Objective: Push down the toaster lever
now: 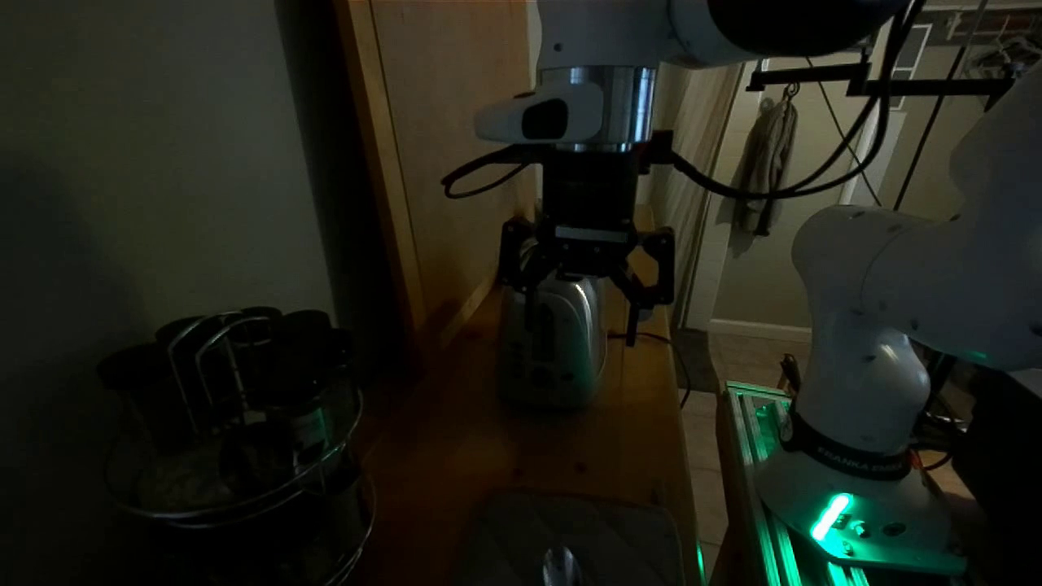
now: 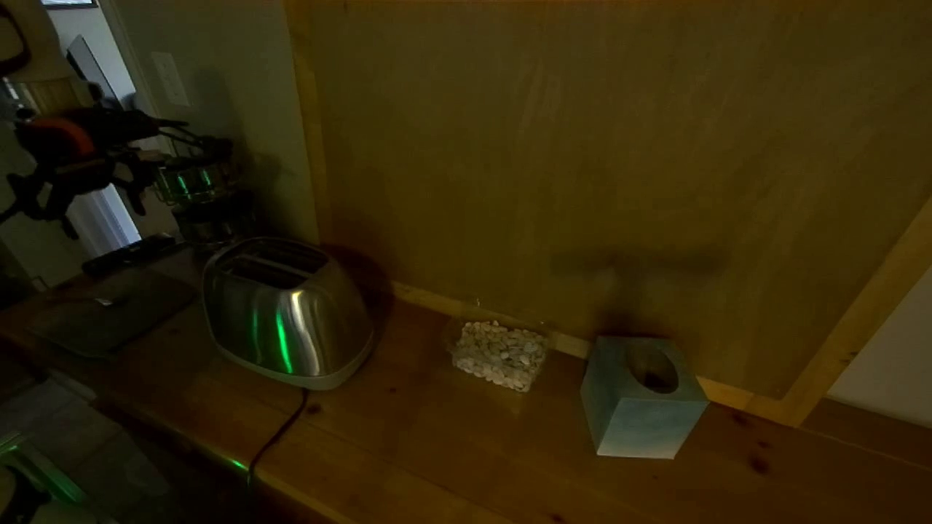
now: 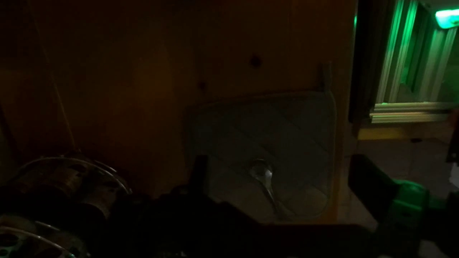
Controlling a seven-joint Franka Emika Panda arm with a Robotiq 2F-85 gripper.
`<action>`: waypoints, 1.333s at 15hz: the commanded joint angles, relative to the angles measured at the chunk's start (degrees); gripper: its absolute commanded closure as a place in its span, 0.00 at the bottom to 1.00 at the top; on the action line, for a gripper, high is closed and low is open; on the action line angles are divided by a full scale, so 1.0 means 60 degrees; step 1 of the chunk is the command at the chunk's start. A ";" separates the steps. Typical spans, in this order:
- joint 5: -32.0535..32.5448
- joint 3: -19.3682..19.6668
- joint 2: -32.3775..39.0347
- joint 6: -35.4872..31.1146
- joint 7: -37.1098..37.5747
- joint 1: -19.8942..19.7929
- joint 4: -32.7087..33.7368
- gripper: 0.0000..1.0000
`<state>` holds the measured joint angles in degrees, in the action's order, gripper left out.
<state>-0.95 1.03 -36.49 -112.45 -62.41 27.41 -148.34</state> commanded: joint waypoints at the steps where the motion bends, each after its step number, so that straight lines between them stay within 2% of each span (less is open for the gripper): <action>1: -0.0032 0.0507 -0.0110 0.0855 -0.2415 -0.0284 0.0020 0.00; 2: 0.0137 0.0532 -0.0065 0.1102 -0.2753 -0.0525 0.0040 0.01; 3: 0.0304 0.0523 -0.0009 0.1220 -0.3045 -0.0754 0.0063 0.26; 5: 0.0737 0.0357 0.0143 0.1015 -0.3144 -0.1295 0.0070 0.28; 10: 0.1467 0.0101 0.0296 -0.0234 -0.2773 -0.2132 0.0021 0.65; 15: 0.1437 0.0000 0.0485 -0.1030 -0.2647 -0.2336 -0.0201 0.98; 20: 0.1767 -0.0161 0.0613 -0.1422 -0.2379 -0.2582 -0.0512 1.00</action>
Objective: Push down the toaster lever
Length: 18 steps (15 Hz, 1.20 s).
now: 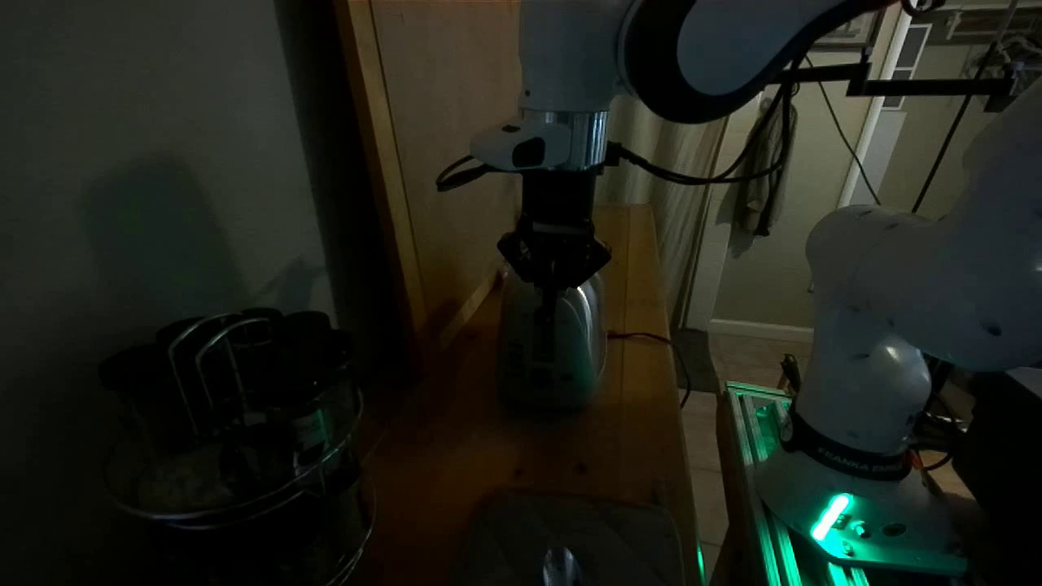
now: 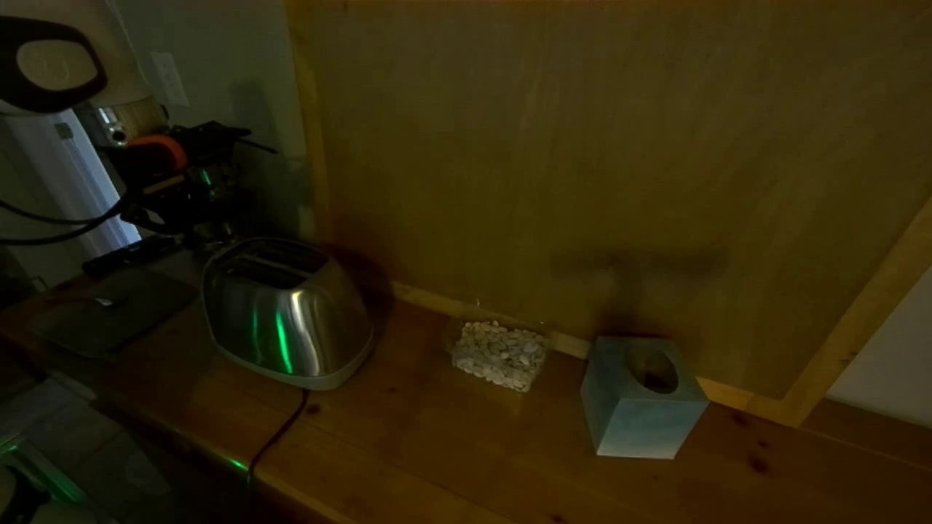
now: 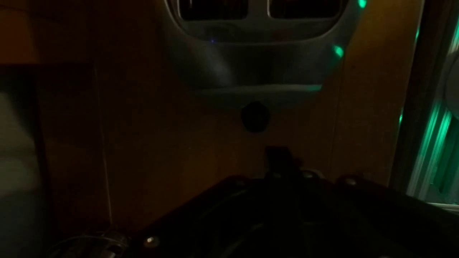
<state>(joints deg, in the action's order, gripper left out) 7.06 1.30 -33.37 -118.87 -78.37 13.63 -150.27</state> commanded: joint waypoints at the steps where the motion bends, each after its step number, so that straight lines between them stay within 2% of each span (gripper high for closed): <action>1: 0.0527 -0.0217 0.0093 -0.0372 0.0341 -0.0337 -0.0227 1.00; 8: 0.0610 -0.0163 0.0105 -0.0610 0.0553 -0.0399 -0.0469 1.00; 14: 0.0791 -0.0210 0.0126 -0.1495 0.0700 -0.0487 -0.0855 1.00; 18: 0.0802 -0.0204 0.0170 -0.1510 0.0740 -0.0497 -0.0855 1.00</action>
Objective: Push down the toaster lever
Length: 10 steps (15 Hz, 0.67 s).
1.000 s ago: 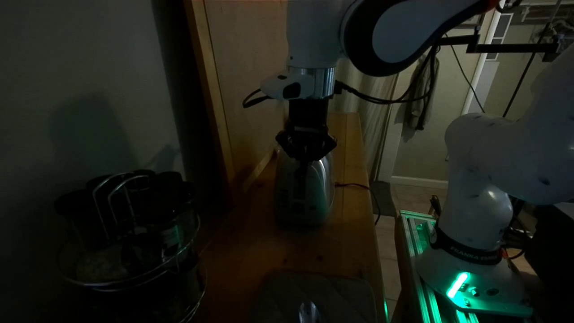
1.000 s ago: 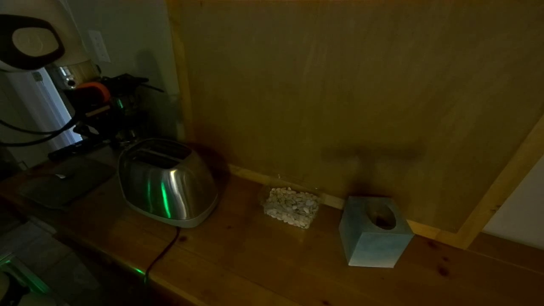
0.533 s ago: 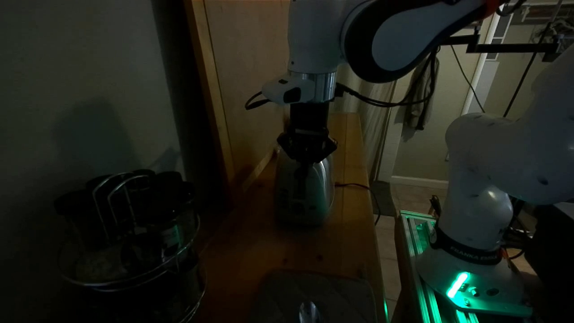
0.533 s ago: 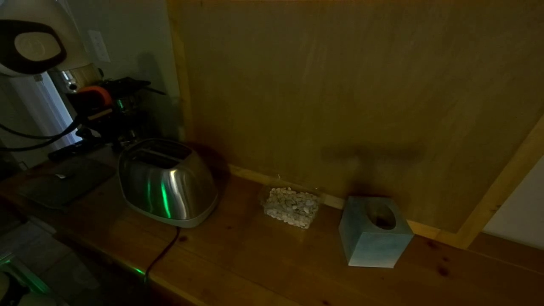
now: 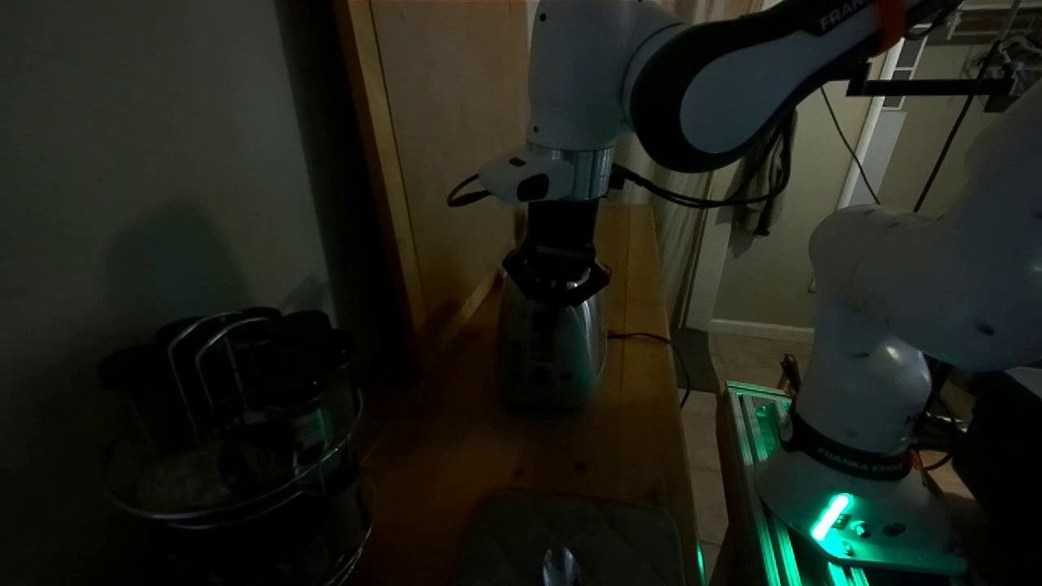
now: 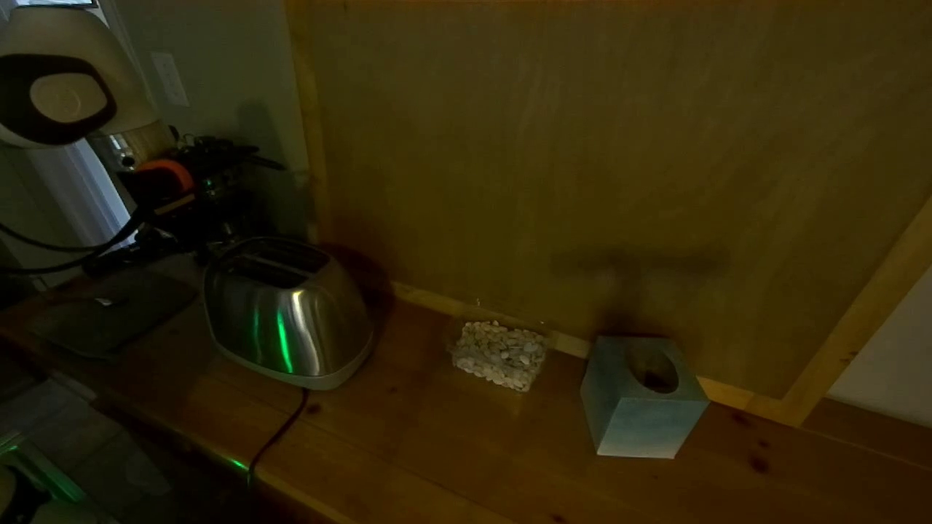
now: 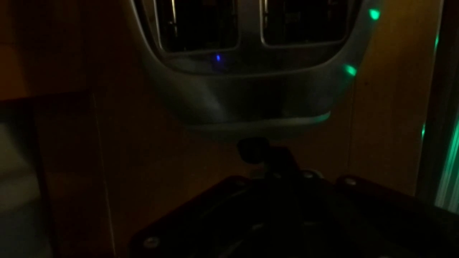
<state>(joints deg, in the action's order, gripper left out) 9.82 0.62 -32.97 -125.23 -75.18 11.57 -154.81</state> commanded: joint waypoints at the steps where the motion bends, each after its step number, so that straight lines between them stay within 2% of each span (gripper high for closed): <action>1: 0.0325 -0.0065 0.0137 -0.0458 0.0202 -0.0150 -0.0116 1.00; 8: 0.0270 0.0006 0.0343 -0.1091 0.0257 -0.0173 -0.0612 1.00; 10: 0.0278 -0.0019 0.0653 -0.1193 0.0277 -0.0189 -0.0429 1.00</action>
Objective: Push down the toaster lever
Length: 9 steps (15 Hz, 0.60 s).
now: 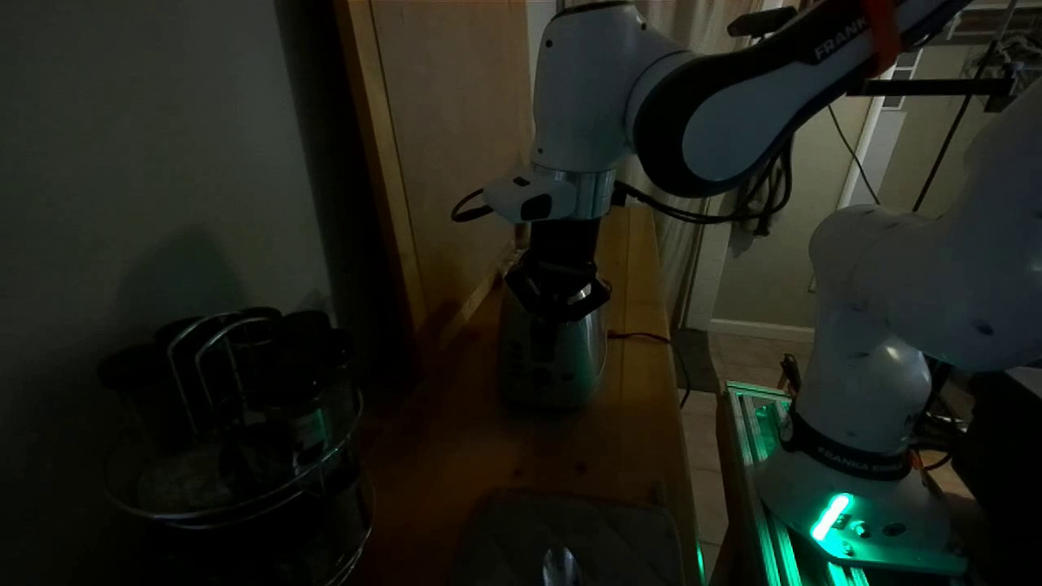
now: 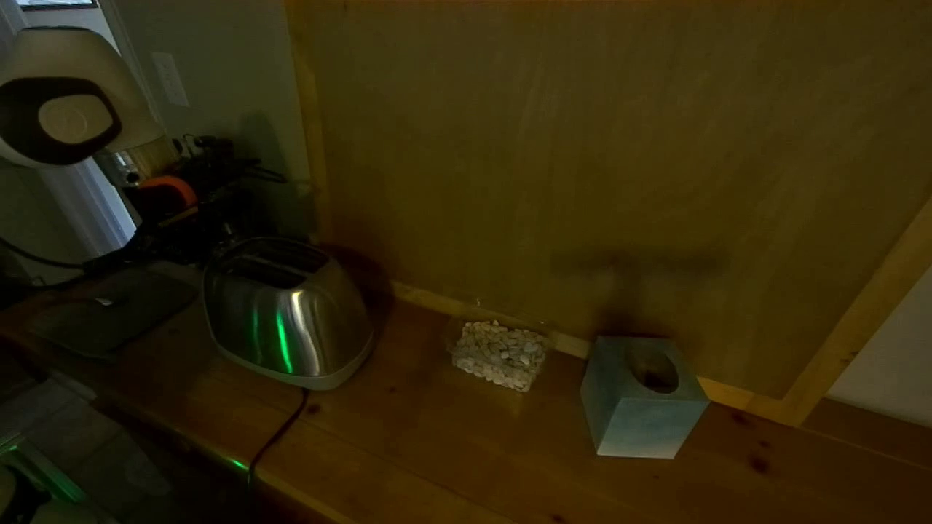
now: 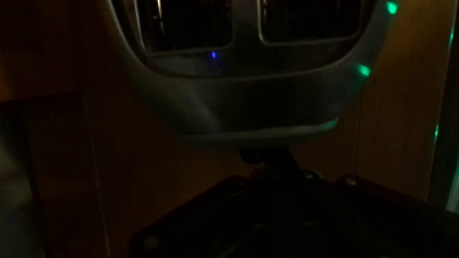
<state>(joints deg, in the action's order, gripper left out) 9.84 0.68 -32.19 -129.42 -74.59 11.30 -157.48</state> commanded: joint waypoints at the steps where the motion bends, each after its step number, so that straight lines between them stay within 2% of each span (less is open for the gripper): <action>1: 0.0268 -0.0032 0.0569 -0.0519 0.0179 -0.0144 0.0012 1.00; 9: 0.0189 -0.0033 0.0918 -0.0479 0.0190 -0.0112 0.0043 1.00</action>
<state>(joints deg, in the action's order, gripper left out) 9.84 0.54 -30.68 -129.89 -74.34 11.29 -157.30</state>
